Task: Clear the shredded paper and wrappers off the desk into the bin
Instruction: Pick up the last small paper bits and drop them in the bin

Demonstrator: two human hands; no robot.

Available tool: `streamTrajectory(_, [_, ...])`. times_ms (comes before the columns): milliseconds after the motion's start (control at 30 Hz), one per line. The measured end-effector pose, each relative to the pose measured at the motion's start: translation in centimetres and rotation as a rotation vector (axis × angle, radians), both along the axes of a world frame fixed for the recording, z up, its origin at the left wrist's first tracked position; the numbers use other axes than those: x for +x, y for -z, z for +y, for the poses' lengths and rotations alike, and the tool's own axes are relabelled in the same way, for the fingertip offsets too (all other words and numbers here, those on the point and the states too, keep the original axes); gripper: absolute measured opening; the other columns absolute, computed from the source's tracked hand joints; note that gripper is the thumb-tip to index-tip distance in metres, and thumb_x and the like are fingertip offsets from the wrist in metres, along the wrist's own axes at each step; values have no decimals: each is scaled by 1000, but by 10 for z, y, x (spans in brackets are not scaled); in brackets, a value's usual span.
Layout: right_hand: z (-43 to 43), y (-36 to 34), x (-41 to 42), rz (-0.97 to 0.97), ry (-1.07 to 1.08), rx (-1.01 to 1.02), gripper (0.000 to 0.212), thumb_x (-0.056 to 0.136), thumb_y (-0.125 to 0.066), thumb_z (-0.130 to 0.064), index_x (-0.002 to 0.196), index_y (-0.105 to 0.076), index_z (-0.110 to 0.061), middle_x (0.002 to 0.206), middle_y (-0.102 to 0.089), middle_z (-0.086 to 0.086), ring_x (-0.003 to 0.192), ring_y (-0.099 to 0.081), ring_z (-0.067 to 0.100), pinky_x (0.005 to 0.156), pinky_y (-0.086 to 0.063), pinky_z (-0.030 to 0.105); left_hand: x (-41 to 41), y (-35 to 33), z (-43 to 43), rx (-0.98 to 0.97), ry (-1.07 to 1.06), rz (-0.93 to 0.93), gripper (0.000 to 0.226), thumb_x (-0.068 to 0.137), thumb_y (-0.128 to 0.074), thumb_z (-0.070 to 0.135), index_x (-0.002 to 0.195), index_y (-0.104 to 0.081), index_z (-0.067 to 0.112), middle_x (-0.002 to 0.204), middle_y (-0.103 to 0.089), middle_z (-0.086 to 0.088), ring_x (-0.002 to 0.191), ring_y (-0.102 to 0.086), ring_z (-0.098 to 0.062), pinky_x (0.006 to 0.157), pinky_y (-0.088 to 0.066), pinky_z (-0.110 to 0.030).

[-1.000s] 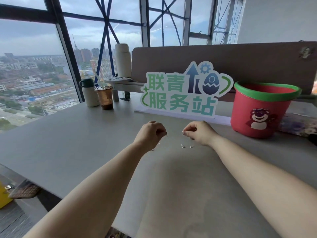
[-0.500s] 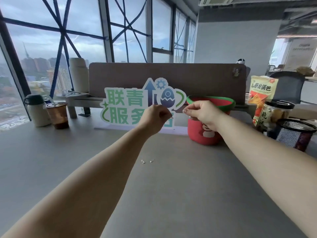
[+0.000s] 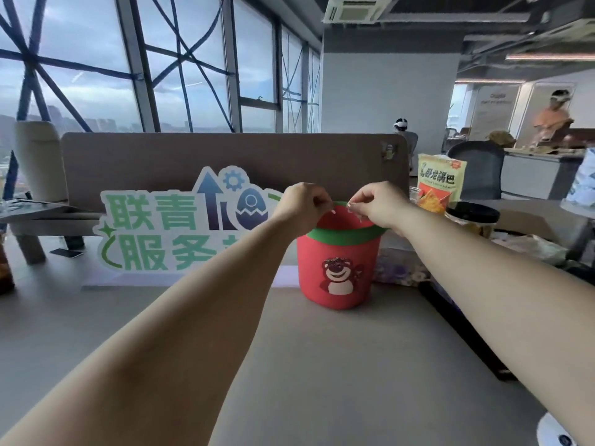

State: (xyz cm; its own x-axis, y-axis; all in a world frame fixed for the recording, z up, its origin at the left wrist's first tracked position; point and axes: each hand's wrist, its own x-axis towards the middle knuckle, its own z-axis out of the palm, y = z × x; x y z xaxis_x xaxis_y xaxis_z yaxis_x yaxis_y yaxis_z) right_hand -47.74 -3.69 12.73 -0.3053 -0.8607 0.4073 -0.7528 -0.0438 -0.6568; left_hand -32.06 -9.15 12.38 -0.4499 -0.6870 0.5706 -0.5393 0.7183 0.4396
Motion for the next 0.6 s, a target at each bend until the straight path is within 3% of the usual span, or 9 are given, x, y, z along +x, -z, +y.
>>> streamTrajectory(133, [-10, 4, -5, 163, -25, 45, 12, 86, -62, -16, 92, -73, -16, 84, -66, -1, 81, -58, 13, 73, -40, 22, -14, 7, -10, 22, 29, -86, 17, 86, -58, 14, 93, -74, 18, 98, -71, -3, 86, -63, -19, 73, -50, -27])
streamTrajectory(233, [-12, 4, -7, 212, -30, 70, 23, 89, -53, -7, 95, -73, -17, 89, -66, -1, 89, -62, 17, 79, -46, 24, -15, 10, -13, 40, 33, -122, 25, 88, -53, 12, 96, -72, 25, 98, -71, 0, 83, -63, -19, 74, -54, -30])
streamTrajectory(400, [-5, -1, -8, 245, -38, 77, 32, 88, -45, -1, 96, -72, -18, 92, -69, 1, 93, -64, 20, 86, -51, 29, -12, 11, -13, 53, -23, -215, 30, 92, -44, 18, 111, -67, 25, 113, -67, -2, 98, -62, -25, 87, -52, -36])
streamTrajectory(600, [14, -10, 1, 253, -61, 132, 30, 92, -45, -8, 106, -69, -18, 110, -67, 3, 104, -59, 21, 85, -41, 23, 6, 3, 5, 18, -38, -215, 25, 90, -50, 26, 102, -71, 28, 109, -70, 6, 98, -62, -21, 100, -43, -38])
